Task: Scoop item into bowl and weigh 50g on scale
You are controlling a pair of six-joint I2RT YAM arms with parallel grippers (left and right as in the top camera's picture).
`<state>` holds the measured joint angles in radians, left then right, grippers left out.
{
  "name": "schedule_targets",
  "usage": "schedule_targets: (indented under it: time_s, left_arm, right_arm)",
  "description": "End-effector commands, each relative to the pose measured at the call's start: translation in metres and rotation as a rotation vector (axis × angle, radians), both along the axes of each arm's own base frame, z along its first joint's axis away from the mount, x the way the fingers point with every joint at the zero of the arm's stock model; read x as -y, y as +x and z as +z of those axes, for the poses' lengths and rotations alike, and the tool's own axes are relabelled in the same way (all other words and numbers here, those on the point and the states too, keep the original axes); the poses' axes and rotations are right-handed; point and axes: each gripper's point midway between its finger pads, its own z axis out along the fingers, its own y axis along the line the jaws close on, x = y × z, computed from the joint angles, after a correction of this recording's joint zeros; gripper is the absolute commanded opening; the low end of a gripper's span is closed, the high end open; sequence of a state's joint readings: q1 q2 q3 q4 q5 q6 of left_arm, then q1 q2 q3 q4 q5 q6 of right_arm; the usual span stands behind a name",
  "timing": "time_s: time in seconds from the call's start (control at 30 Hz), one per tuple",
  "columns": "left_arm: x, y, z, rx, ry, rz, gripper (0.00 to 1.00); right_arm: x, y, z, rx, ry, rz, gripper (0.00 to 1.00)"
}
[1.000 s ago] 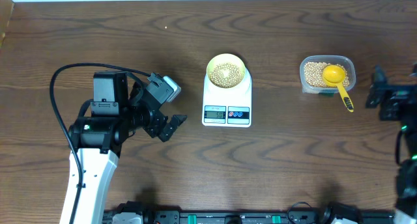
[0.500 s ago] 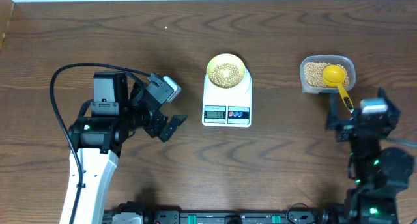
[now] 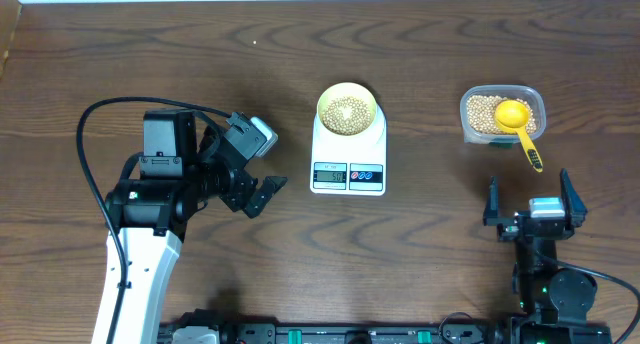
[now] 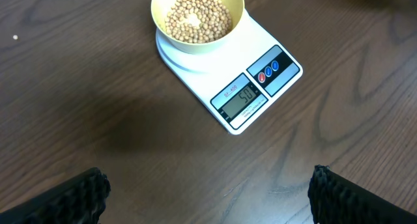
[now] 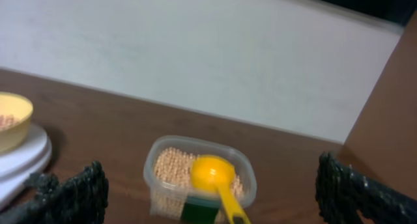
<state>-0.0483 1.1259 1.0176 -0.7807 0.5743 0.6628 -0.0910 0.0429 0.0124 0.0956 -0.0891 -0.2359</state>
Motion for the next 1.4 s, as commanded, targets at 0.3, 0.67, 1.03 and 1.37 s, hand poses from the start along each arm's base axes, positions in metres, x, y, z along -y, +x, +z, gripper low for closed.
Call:
schedule_targets:
  time_s: [0.3, 0.67, 1.03, 1.37]
  left_arm:
    - [0.001, 0.0, -0.001, 0.0, -0.004, -0.013, 0.99]
    - [0.001, 0.0, -0.001, 0.0, -0.004, -0.013, 0.99]
    - [0.001, 0.0, -0.001, 0.0, -0.004, -0.013, 0.99]
    - [0.001, 0.0, -0.001, 0.0, -0.004, -0.013, 0.99]
  right_arm:
    - [0.002, -0.002, -0.036, -0.135, 0.022, -0.013, 0.99]
    - [0.001, -0.002, -0.036, -0.135, 0.022, -0.013, 0.99]
    - [0.002, -0.002, -0.036, -0.135, 0.022, -0.013, 0.99]
    - [0.001, -0.002, -0.036, -0.135, 0.022, -0.013, 0.99]
